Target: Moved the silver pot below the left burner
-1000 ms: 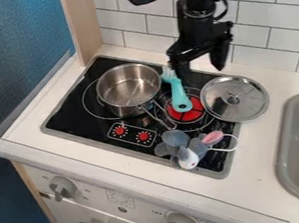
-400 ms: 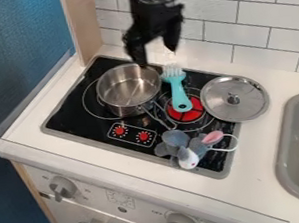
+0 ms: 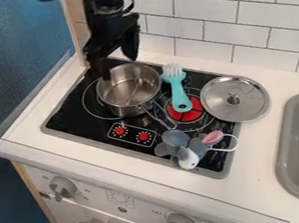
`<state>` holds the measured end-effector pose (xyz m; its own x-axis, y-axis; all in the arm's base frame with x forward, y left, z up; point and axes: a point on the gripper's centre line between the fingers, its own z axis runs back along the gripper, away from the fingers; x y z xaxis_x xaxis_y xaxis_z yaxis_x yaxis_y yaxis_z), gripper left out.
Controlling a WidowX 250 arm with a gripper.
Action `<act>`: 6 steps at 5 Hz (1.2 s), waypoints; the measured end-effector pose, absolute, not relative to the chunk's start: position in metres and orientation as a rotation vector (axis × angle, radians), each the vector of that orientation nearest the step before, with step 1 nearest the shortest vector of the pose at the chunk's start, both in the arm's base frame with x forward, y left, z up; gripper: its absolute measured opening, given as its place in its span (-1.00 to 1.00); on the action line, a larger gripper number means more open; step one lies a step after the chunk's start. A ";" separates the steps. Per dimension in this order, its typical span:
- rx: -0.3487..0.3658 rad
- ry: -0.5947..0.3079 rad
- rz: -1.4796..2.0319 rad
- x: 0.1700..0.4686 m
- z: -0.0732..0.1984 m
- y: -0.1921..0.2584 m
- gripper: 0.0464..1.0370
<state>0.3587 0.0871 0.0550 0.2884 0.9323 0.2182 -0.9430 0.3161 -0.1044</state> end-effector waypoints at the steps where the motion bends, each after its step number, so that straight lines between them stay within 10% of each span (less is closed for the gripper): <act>1: 0.050 -0.205 1.284 0.345 0.044 0.091 0.93; 4: 0.101 -0.119 1.240 0.318 0.026 0.092 0.90; 5: 0.095 -0.111 1.204 0.313 0.019 0.089 0.72; 6: 0.090 -0.133 1.196 0.314 0.017 0.088 0.13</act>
